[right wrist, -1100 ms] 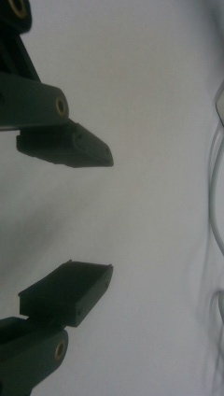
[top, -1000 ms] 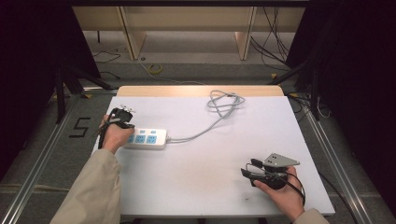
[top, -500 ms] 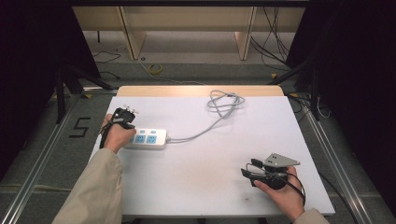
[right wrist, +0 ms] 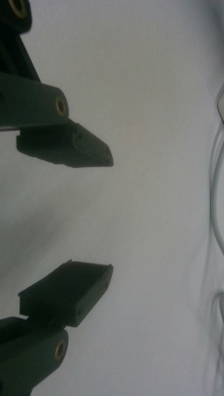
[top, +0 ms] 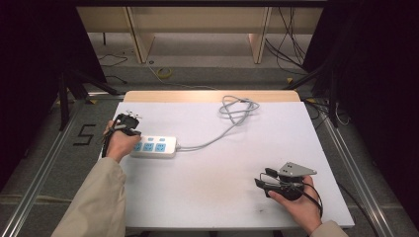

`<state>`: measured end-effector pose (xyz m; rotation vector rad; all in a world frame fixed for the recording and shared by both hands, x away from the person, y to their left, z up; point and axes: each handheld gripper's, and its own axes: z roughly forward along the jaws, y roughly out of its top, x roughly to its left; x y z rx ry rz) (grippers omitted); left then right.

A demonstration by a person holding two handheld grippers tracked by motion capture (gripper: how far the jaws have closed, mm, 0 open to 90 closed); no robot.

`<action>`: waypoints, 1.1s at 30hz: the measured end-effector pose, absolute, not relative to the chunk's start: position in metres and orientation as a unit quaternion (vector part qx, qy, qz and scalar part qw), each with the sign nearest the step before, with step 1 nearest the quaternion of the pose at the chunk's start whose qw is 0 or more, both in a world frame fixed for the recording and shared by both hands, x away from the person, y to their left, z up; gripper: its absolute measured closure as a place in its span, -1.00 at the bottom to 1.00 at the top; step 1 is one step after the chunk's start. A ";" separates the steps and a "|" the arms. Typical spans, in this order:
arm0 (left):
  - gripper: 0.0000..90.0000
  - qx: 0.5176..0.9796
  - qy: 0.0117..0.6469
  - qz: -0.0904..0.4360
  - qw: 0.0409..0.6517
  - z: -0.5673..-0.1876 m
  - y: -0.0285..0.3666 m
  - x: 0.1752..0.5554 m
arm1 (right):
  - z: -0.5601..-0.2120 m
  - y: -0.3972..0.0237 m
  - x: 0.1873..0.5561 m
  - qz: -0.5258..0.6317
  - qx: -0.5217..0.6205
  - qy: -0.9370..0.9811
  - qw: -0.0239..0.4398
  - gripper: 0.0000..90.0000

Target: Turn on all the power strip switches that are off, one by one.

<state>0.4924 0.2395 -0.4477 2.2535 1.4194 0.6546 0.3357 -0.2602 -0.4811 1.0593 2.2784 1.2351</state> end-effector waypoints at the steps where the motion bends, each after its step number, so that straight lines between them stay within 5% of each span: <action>1: 1.00 0.807 0.505 0.237 0.194 -0.449 0.238 0.493 | -0.481 -0.260 0.336 0.435 0.373 0.802 0.170 -0.07; 33: 1.00 0.801 0.514 0.235 0.199 -0.449 0.236 0.494 | -0.481 -0.260 0.336 0.436 0.374 0.801 0.171 -0.07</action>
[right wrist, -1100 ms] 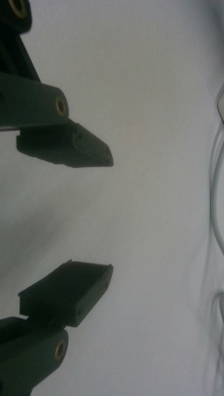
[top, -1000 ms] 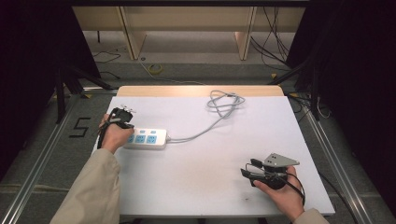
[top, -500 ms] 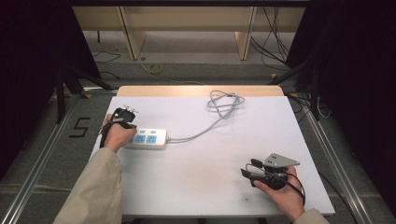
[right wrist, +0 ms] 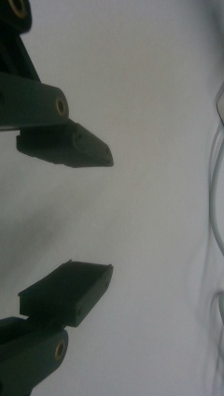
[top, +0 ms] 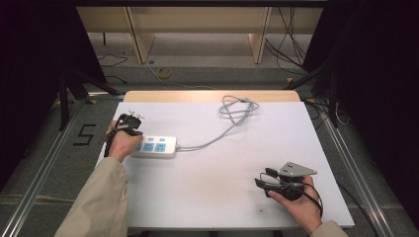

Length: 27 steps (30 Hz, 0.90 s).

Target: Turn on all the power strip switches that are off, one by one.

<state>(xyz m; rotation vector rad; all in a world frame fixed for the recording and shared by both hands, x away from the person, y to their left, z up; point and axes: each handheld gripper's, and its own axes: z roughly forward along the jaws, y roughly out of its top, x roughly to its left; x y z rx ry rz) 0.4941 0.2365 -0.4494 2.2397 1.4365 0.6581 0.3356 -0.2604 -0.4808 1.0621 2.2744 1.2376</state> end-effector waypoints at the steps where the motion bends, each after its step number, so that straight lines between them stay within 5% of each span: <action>1: 1.00 0.798 0.517 0.234 0.200 -0.449 0.237 0.494 | -0.481 -0.260 0.335 0.436 0.373 0.801 0.171 -0.07; 27: 1.00 0.801 0.515 0.228 0.203 -0.453 0.240 0.494 | -0.479 -0.261 0.334 0.441 0.368 0.800 0.173 -0.07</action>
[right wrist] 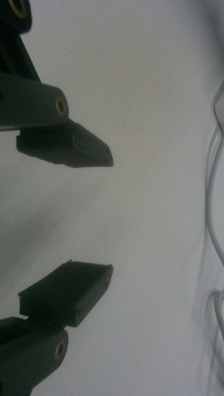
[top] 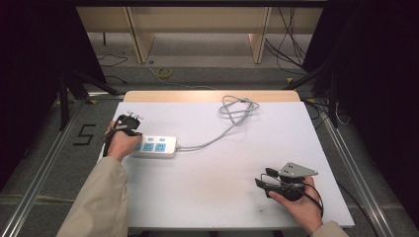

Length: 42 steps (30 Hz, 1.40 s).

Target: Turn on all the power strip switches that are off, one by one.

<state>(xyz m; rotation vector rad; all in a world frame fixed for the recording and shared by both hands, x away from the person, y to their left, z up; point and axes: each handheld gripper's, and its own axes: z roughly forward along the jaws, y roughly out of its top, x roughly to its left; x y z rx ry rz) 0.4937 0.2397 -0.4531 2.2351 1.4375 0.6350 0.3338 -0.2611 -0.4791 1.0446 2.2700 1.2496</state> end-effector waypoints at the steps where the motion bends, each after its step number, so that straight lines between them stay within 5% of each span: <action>1: 1.00 0.799 0.516 0.228 0.207 -0.453 0.240 0.493 | -0.479 -0.261 0.334 0.440 0.368 0.800 0.173 -0.07; 10: 0.96 0.795 0.502 0.248 0.233 -0.445 0.240 0.488 | -0.480 -0.261 0.335 0.439 0.372 0.799 0.173 -0.07; 30: -0.07 0.765 0.498 0.257 0.318 -0.435 0.240 0.452 | -0.480 -0.261 0.335 0.436 0.371 0.802 0.173 -0.07; 42: -0.37 0.778 0.464 0.249 0.342 -0.438 0.227 0.426 | -0.480 -0.261 0.335 0.436 0.370 0.802 0.172 -0.07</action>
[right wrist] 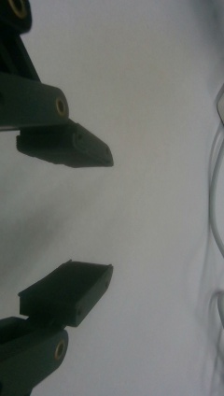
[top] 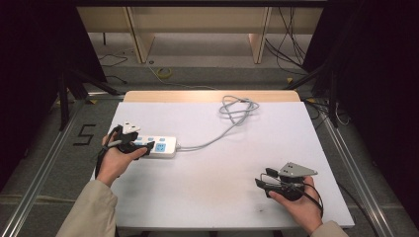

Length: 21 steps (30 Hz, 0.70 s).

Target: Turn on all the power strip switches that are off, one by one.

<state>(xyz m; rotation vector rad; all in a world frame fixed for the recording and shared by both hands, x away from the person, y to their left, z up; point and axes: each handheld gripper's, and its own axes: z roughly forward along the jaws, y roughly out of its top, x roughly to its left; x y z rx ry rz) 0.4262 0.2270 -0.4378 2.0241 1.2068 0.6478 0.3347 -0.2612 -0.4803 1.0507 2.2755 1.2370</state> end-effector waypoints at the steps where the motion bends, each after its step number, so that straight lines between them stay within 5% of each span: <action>1: -0.39 0.780 0.459 0.248 0.344 -0.439 0.226 0.424 | -0.480 -0.261 0.335 0.436 0.370 0.802 0.172 -0.07; 21: -0.50 0.800 0.404 0.251 0.366 -0.464 0.215 0.370 | -0.480 -0.260 0.335 0.435 0.369 0.803 0.171 -0.07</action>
